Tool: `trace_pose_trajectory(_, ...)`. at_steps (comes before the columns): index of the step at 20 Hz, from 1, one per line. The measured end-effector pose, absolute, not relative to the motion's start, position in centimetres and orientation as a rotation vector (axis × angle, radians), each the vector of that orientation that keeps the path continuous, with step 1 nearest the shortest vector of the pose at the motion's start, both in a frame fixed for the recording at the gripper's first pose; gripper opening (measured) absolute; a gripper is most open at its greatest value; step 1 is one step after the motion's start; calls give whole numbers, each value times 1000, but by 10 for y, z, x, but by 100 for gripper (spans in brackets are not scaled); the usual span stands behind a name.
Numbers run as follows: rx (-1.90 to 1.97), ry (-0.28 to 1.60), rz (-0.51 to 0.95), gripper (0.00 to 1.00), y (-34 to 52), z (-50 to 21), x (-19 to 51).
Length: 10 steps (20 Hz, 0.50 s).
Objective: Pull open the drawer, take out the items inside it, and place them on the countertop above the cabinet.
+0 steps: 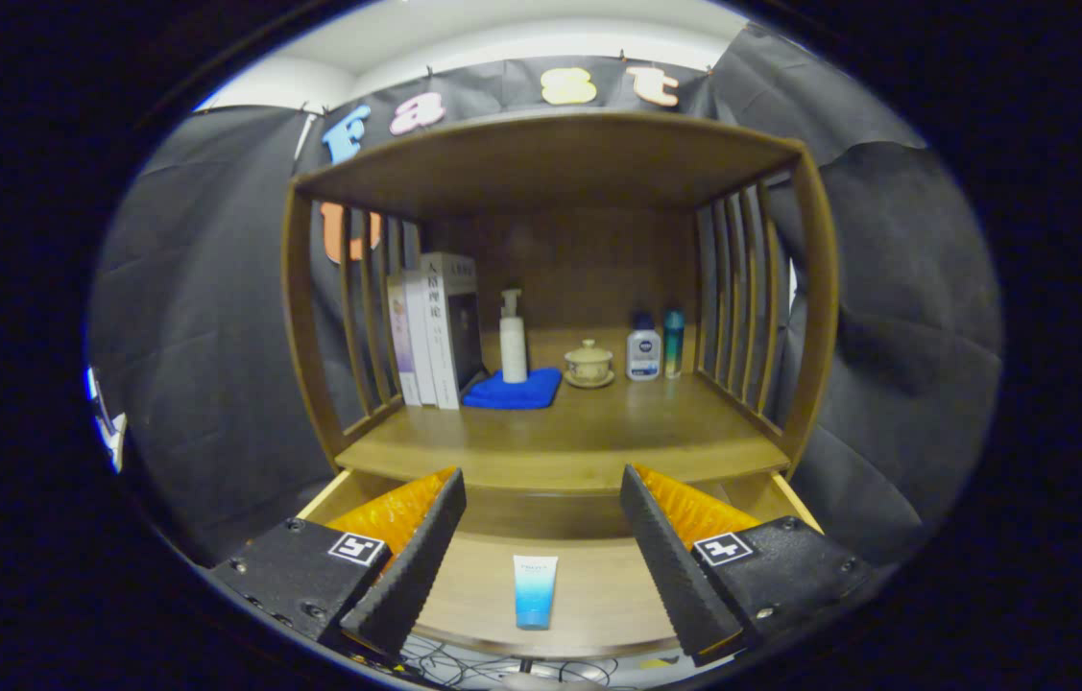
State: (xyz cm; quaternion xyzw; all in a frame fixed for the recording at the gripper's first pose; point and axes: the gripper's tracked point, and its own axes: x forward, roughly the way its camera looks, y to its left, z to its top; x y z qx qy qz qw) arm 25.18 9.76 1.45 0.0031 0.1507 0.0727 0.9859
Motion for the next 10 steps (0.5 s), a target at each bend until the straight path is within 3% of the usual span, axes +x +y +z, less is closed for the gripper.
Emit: trace_pose_trajectory(10, -141, 830, 160, 100, 134, -108, 304)
